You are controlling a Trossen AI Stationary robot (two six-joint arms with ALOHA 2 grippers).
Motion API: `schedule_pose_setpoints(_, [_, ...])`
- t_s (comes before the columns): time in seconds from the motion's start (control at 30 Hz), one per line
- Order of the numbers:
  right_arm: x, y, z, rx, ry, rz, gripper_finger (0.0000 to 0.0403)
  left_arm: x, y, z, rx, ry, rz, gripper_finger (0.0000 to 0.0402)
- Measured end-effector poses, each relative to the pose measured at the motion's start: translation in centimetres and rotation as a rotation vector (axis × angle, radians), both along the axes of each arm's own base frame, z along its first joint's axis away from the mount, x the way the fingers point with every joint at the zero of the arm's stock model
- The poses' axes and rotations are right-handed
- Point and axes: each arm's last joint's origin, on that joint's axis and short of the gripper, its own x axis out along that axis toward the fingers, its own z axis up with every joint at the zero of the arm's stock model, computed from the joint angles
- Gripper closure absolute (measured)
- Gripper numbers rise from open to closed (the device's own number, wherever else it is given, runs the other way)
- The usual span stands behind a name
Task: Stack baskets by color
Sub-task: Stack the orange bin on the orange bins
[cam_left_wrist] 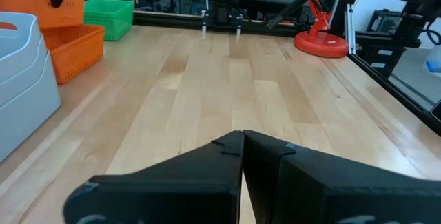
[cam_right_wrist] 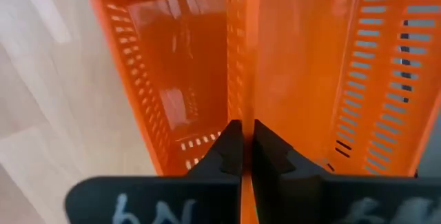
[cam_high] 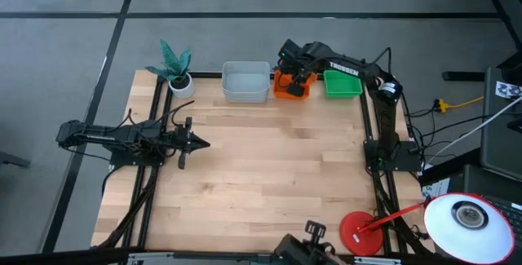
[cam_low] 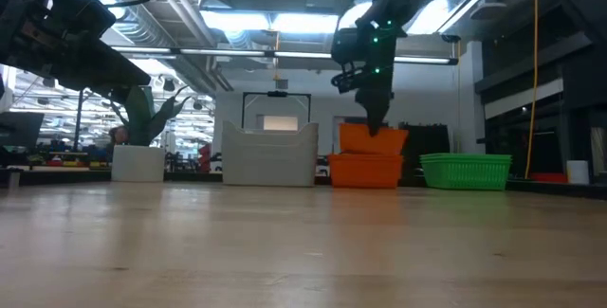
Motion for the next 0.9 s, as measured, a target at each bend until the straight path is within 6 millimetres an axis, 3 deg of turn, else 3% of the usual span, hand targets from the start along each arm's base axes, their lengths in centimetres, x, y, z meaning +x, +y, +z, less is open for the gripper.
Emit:
schedule_pose_setpoints(0.57, [1.9, 3.0, -0.3, 0.083, -0.016, 0.135, 0.0399, 0.0, 0.0, 0.0, 0.0, 0.0, 0.0, 0.0401])
schedule_pose_setpoints(0.77, [1.9, 3.0, -0.2, -0.018, 0.041, 0.067, 0.0399, 0.0, 0.0, 0.0, 0.0, 0.0, 0.0, 0.0401])
schedule_pose_setpoints(0.9, [2.4, 4.1, -0.1, -0.069, 0.076, 0.081, 0.0399, 0.0, 0.0, 0.0, 0.0, 0.0, 0.0, 0.0401])
